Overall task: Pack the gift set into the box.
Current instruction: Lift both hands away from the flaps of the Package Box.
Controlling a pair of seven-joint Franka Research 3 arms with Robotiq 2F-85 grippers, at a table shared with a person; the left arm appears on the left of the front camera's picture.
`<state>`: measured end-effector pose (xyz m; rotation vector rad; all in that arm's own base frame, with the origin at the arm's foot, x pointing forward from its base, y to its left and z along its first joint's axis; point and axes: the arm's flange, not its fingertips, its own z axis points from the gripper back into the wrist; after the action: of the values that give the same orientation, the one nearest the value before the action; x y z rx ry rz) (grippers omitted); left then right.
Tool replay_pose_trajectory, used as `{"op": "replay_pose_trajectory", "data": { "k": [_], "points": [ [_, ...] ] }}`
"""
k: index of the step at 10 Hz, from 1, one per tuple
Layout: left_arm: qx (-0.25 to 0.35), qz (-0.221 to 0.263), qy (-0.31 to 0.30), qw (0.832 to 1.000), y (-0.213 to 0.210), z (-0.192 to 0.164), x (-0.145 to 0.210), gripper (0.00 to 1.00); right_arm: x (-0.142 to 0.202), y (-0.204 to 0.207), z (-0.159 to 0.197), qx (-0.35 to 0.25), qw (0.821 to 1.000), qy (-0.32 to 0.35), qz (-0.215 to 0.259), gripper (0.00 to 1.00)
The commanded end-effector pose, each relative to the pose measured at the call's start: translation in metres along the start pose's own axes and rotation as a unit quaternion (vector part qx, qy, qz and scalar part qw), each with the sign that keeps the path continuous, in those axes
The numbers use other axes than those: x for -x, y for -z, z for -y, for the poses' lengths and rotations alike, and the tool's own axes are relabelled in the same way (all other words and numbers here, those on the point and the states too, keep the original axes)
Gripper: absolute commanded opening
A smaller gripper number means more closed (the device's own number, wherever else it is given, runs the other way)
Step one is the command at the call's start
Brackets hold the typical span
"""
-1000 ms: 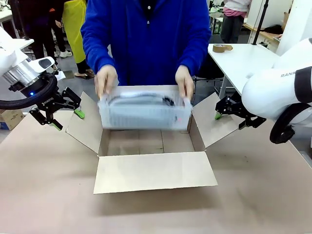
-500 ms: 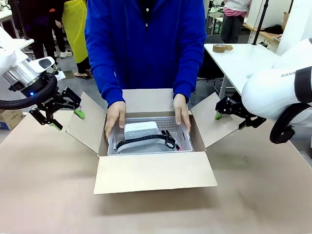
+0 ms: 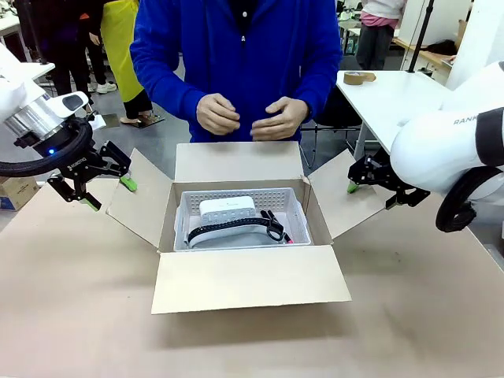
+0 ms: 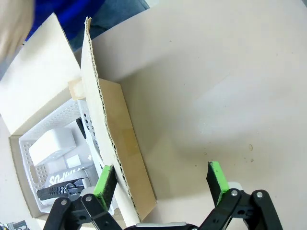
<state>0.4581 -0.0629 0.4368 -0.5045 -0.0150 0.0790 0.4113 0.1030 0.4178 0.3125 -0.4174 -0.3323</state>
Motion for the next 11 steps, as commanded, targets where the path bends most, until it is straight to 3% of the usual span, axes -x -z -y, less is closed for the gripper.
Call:
{"op": "replay_pose_trajectory", "data": {
  "k": [1,4,5,6,7,8,9,10,11],
  "points": [
    [-0.007,0.001,-0.004,1.000,-0.001,0.000,0.002,1.00,-0.002,-0.004,-0.004,0.008,1.000,0.009,0.001,1.00],
    [0.000,0.000,0.000,1.000,0.000,0.000,0.000,1.00,0.000,0.000,0.000,0.000,1.000,0.000,0.000,1.00],
    [0.139,-0.101,0.066,0.983,-0.033,-0.011,0.001,1.00,-0.004,-0.031,0.008,-0.093,0.995,-0.020,-0.031,1.00],
    [0.295,-0.101,0.133,0.941,-0.103,-0.057,0.025,1.00,-0.008,-0.106,0.056,-0.210,0.977,0.029,0.026,1.00],
    [0.425,-0.084,0.163,0.886,-0.135,-0.105,0.043,1.00,-0.006,-0.150,0.112,-0.321,0.943,0.090,-0.005,1.00],
    [0.535,-0.055,0.176,0.824,-0.132,-0.151,0.046,1.00,0.001,-0.157,0.162,-0.416,0.899,0.128,-0.047,1.00],
    [0.599,-0.037,0.121,0.791,-0.116,-0.180,0.039,1.00,0.004,-0.142,0.194,-0.445,0.873,0.187,-0.067,1.00],
    [0.625,-0.048,-0.017,0.779,-0.093,-0.195,0.024,1.00,0.002,-0.112,0.207,-0.365,0.888,0.276,-0.054,1.00],
    [0.360,0.015,0.133,0.923,-0.150,-0.151,0.076,1.00,-0.046,-0.180,0.132,-0.340,0.934,0.115,0.003,1.00]
  ]
}}
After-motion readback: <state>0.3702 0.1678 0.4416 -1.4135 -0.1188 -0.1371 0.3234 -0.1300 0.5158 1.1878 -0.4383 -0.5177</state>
